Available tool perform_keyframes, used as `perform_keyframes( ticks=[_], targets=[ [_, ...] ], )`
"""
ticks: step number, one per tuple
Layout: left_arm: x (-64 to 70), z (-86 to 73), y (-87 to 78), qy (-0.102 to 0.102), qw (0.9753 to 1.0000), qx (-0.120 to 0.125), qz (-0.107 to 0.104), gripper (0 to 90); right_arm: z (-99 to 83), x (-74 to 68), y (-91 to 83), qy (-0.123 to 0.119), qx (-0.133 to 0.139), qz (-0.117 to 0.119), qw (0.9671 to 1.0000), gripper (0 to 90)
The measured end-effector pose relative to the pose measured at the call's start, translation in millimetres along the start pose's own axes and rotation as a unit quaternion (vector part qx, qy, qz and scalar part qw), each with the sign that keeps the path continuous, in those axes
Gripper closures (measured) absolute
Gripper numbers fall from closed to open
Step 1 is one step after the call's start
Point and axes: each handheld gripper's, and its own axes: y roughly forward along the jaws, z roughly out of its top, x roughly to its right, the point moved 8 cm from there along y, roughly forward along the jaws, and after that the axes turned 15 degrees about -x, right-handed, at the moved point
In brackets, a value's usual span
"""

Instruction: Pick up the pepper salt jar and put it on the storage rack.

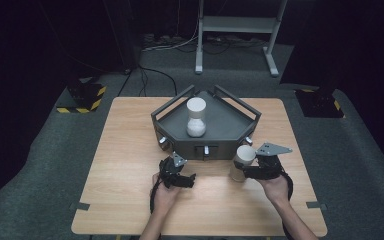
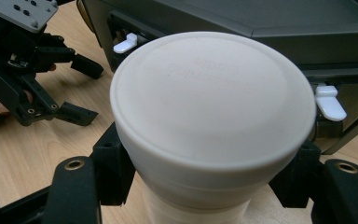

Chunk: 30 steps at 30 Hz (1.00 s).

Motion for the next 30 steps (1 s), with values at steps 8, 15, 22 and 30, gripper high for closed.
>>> perform_keyframes(
  ticks=[8, 15, 22, 30],
  targets=[
    [-0.1, 0.1, 0.0, 0.001, 1.0, 0.0, 0.0, 7.1, 4.6, 2.9, -11.8, -0.001, -0.001, 0.004, 1.0, 35.5],
    [-0.1, 0.0, 0.0, 0.001, 1.0, 0.0, 0.0, 7.1, 12.0, 6.0, -20.4, -0.007, -0.006, 0.011, 0.9999, 35.6],
    [-0.1, 0.0, 0.0, 0.001, 1.0, 0.0, 0.0, 7.1, 21.3, 7.9, -30.1, -0.008, -0.004, 0.017, 0.9998, 35.6],
    [-0.1, 0.1, 0.0, 0.001, 1.0, 0.0, 0.0, 7.1, 34.7, 7.5, -41.8, -0.02, 0.001, 0.02, 0.9996, 35.6]
  ],
)
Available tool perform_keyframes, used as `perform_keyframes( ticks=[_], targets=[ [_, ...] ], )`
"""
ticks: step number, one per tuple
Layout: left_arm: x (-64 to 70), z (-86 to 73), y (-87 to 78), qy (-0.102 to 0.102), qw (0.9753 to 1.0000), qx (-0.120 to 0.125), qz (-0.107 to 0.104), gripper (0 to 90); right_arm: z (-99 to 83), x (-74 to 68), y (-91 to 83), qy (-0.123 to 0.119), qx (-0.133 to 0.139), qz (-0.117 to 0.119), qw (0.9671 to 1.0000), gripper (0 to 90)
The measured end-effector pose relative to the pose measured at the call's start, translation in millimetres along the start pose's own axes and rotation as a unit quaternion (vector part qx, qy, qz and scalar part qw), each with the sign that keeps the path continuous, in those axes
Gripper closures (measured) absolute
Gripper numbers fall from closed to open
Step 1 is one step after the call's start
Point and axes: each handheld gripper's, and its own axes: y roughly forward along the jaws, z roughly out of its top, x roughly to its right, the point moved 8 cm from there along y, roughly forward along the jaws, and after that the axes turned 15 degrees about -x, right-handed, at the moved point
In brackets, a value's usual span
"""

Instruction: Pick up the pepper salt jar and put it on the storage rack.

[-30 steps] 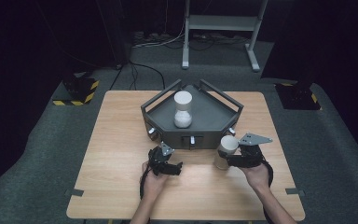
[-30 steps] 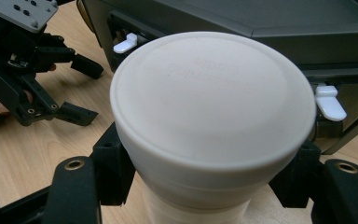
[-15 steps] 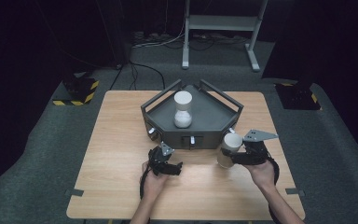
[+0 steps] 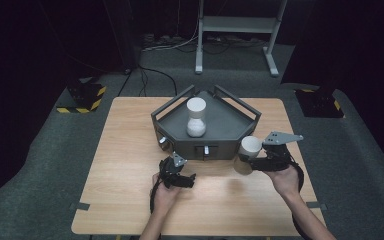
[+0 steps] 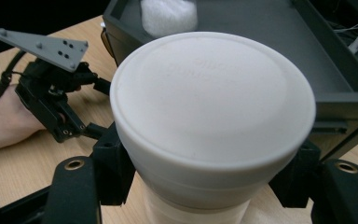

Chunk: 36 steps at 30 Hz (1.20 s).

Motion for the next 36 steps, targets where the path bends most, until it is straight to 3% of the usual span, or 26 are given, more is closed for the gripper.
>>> perform_keyframes(
  ticks=[19, 36],
  targets=[
    [0.0, 0.0, 0.0, 0.0, 1.0, 0.0, 0.0, 7.1, 36.9, 8.6, -17.0, -0.005, 0.024, 0.033, 0.9991, 35.6],
    [-0.1, 0.1, -0.1, 0.0, 1.0, -0.001, 0.0, 7.1, 73.8, 13.3, -16.4, -0.022, 0.015, 0.041, 0.9988, 35.6]
  ],
)
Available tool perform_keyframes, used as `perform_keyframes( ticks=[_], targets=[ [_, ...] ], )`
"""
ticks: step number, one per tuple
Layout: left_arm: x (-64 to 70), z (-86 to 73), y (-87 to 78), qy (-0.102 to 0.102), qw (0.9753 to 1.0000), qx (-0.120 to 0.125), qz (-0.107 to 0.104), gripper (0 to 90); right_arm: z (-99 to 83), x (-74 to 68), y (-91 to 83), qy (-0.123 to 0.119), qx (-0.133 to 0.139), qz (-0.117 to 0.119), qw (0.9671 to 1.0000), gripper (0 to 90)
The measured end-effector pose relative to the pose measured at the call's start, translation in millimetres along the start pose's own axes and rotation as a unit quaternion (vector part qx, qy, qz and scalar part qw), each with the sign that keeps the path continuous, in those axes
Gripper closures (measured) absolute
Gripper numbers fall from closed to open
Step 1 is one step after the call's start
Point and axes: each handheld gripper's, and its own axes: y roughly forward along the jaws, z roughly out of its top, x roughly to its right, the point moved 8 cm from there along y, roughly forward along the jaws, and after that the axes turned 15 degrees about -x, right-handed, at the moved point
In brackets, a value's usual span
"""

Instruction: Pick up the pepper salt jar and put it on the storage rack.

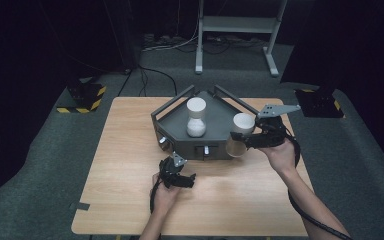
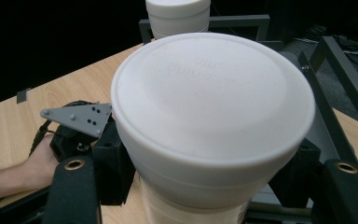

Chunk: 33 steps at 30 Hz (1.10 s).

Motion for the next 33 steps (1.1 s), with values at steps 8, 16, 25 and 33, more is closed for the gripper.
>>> perform_keyframes(
  ticks=[8, 16, 25, 33],
  targets=[
    [0.1, -0.1, 0.1, -0.001, 1.0, 0.001, 0.0, 7.3, 16.5, 5.5, 3.9, 0.005, 0.002, -0.004, 1.0, 35.6],
    [-0.1, 0.0, 0.0, -0.001, 1.0, 0.0, -0.001, 7.4, 27.8, 12.1, 11.3, 0.018, 0.004, -0.017, 0.9997, 35.6],
    [-0.3, 0.1, -0.2, -0.001, 1.0, 0.0, -0.001, 7.5, 37.8, 19.6, 24.6, 0.03, -0.003, -0.036, 0.9989, 35.6],
    [-0.4, 0.1, -0.4, -0.001, 1.0, -0.001, 0.0, 7.7, 41.9, 25.2, 39.5, 0.054, -0.004, -0.063, 0.9966, 35.5]
  ],
)
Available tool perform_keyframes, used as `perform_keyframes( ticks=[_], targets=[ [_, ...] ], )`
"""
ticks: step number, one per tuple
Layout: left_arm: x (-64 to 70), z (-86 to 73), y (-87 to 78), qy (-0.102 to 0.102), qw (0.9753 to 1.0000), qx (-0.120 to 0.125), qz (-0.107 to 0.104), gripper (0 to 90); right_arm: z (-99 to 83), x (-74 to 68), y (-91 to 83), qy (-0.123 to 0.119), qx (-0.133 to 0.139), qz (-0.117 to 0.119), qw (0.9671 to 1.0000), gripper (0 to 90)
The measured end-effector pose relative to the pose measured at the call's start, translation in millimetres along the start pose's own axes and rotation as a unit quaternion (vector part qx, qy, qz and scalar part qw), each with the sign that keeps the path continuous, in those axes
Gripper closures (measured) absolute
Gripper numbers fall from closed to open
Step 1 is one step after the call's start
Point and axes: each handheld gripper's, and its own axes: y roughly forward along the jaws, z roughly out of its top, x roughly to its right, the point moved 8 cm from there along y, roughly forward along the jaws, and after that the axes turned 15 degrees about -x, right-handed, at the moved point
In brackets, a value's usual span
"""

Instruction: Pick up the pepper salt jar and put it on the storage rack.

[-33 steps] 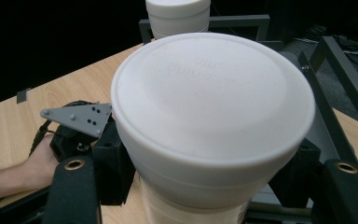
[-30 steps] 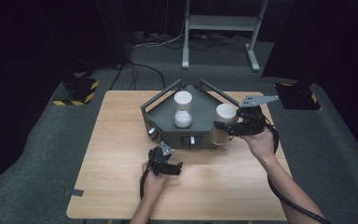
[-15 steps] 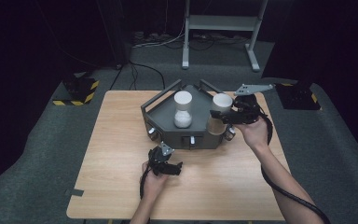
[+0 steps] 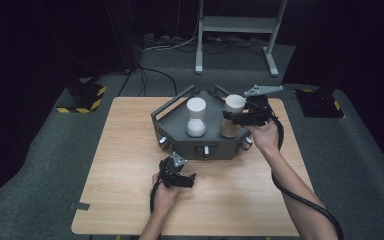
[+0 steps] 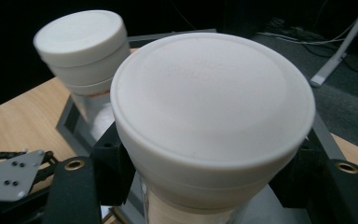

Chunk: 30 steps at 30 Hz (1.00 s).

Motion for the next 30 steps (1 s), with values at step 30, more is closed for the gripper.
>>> perform_keyframes(
  ticks=[30],
  targets=[
    [0.2, -0.1, 0.1, 0.0, 1.0, 0.0, 0.001, 7.7, -4.1, -9.7, 22.6, -0.01, -0.005, -0.034, 0.9993, 35.3]
  ],
)
